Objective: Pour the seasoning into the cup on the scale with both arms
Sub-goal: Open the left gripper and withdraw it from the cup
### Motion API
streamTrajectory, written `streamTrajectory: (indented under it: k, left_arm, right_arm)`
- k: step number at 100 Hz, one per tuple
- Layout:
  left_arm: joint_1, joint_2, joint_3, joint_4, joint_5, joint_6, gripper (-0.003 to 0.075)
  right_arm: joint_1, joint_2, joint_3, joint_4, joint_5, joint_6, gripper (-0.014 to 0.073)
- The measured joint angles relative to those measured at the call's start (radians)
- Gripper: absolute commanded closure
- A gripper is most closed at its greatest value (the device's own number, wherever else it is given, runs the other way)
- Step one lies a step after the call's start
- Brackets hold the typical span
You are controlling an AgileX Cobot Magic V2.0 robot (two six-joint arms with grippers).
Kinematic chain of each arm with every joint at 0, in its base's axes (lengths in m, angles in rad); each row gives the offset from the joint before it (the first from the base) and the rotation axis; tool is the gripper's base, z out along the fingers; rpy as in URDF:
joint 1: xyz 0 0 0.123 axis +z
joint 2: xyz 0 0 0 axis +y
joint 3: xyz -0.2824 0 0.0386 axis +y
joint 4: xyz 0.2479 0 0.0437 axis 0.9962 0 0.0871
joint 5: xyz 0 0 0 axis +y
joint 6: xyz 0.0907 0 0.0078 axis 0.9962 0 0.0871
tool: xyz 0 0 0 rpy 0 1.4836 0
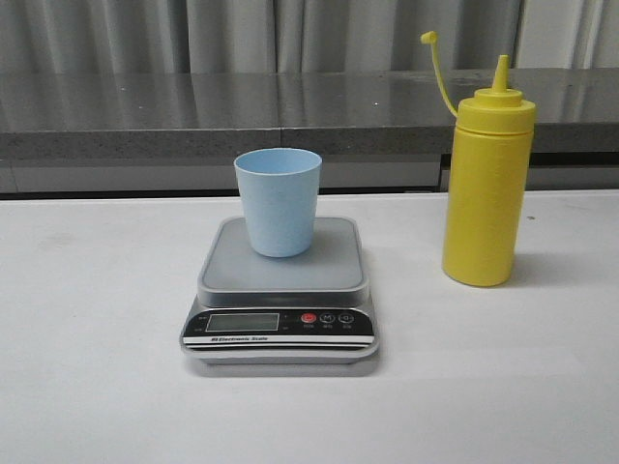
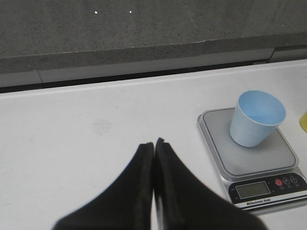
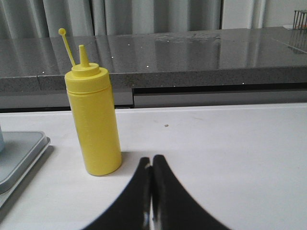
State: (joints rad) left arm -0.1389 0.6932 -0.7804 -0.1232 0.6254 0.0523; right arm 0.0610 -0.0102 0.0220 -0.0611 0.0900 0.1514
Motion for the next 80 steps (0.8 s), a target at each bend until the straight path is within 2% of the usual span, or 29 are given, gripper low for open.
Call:
streamTrajectory:
  k: [24, 44, 61, 70, 75, 80]
  left_arm:
    - [0.007, -0.242, 0.172, 0.0, 0.003, 0.0, 0.0741]
    - [0.007, -0.385, 0.25, 0.0, 0.01, 0.0, 0.0741]
    - [0.007, -0.415, 0.262, 0.0, 0.012, 0.0, 0.0741]
    - [0.007, -0.415, 0.264, 0.0, 0.014, 0.0, 0.0741]
    - [0.007, -0.415, 0.265, 0.0, 0.014, 0.0, 0.0741]
    - [0.007, -0.415, 0.266, 0.0, 0.014, 0.0, 0.0741]
  right_arm:
    - [0.0, 0.066, -0.099, 0.001, 0.06, 0.0, 0.0661]
    - [0.0, 0.317, -0.227, 0.001, 0.069, 0.0, 0.0661]
    - [0.0, 0.544, -0.304, 0.001, 0.017, 0.0, 0.0645]
    - [0.0, 0.655, -0.332, 0.001, -0.033, 0.0, 0.0532]
    - [0.012, 0.709, -0.342, 0.001, -0.072, 0.0, 0.0426]
    - [0.028, 0.759, -0.346, 0.001, -0.111, 0.0, 0.0281]
